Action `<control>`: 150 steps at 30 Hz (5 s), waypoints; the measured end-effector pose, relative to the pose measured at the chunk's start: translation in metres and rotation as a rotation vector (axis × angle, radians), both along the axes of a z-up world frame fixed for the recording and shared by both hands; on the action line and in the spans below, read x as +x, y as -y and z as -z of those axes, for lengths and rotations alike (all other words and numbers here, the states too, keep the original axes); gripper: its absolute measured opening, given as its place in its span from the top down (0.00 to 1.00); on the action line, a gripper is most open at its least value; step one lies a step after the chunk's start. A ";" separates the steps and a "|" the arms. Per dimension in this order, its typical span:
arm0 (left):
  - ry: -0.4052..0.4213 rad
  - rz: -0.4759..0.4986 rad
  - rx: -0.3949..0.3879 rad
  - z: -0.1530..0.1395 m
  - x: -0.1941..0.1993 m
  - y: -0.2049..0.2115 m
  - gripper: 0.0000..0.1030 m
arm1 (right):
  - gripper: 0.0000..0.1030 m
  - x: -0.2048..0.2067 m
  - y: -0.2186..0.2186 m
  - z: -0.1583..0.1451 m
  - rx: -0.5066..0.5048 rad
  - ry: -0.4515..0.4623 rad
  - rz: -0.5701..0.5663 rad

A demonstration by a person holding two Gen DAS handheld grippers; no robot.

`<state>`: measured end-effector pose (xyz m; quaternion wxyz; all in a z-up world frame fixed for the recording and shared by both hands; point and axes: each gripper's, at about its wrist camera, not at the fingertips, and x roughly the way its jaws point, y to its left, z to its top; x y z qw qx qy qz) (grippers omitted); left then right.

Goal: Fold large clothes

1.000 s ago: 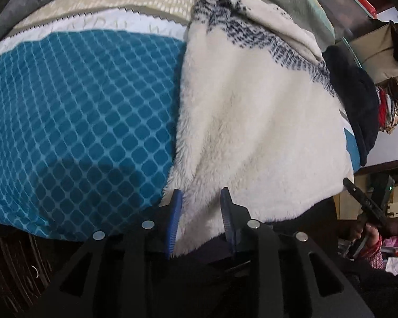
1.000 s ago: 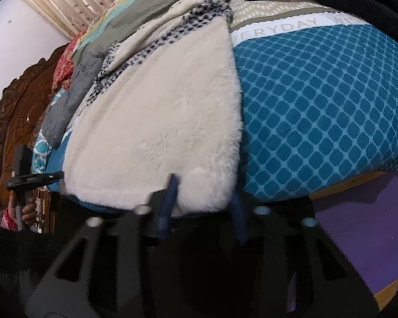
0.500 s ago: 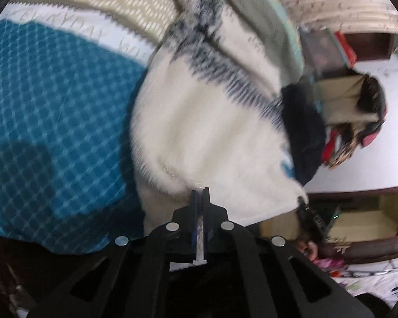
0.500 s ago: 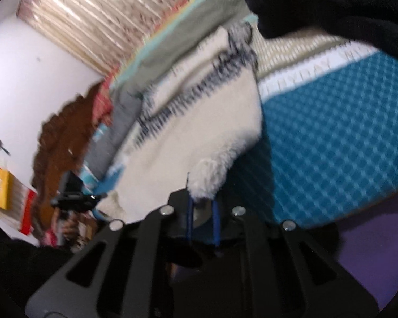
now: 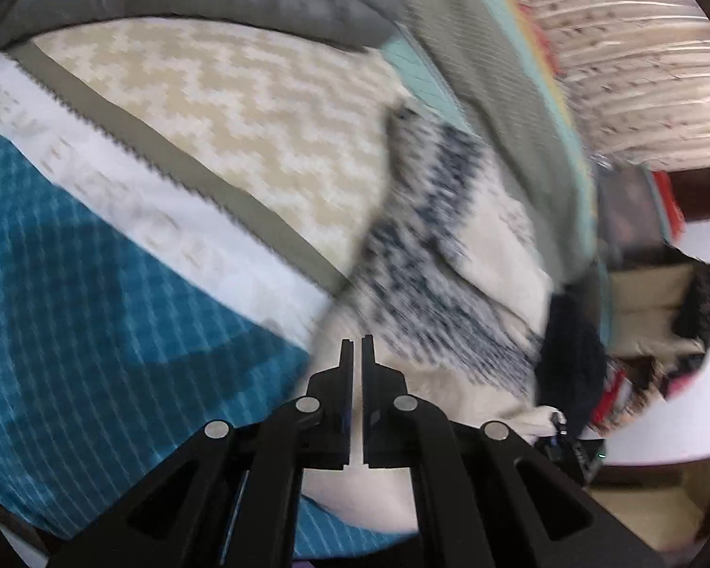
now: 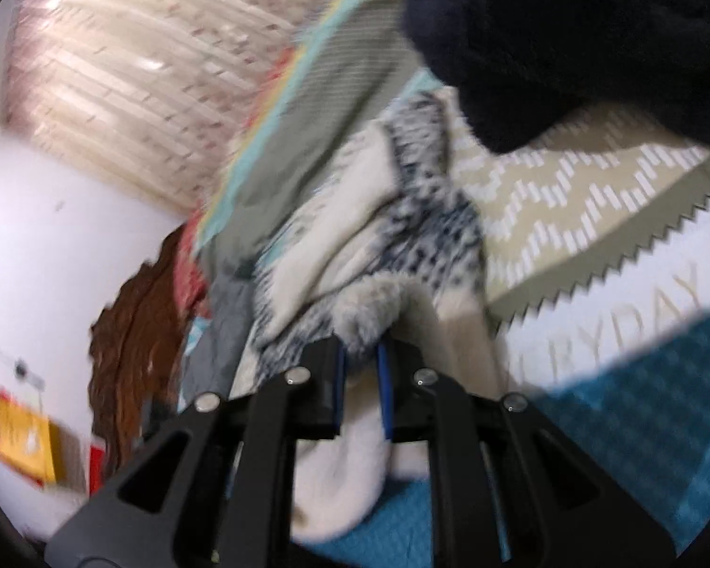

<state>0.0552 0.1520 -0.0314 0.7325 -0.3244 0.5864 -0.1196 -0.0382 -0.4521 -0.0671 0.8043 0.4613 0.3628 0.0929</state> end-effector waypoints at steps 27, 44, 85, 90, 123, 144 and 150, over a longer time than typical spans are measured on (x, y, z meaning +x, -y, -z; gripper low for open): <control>0.338 0.507 0.272 -0.058 -0.025 0.100 0.75 | 0.27 0.001 -0.214 -0.063 -0.354 0.198 -0.523; 0.539 0.703 0.243 -0.039 -0.059 0.085 0.57 | 0.93 0.119 -0.321 -0.016 0.026 0.000 -0.789; 0.352 0.485 0.174 0.005 0.043 0.087 0.76 | 0.24 0.047 -0.032 -0.026 -0.584 -0.026 -0.190; 0.365 0.457 0.195 -0.004 0.034 0.088 0.79 | 0.74 0.059 -0.045 -0.007 -0.551 -0.046 -0.279; 0.388 0.490 0.156 -0.004 0.046 0.070 0.76 | 0.87 0.058 -0.013 -0.016 -0.376 0.014 -0.107; 0.497 0.469 0.245 0.031 0.028 0.079 0.67 | 0.87 0.059 -0.023 -0.010 -0.376 -0.007 -0.110; 0.530 0.485 0.219 0.029 0.019 0.083 0.45 | 0.87 0.059 -0.026 -0.011 -0.376 -0.007 -0.115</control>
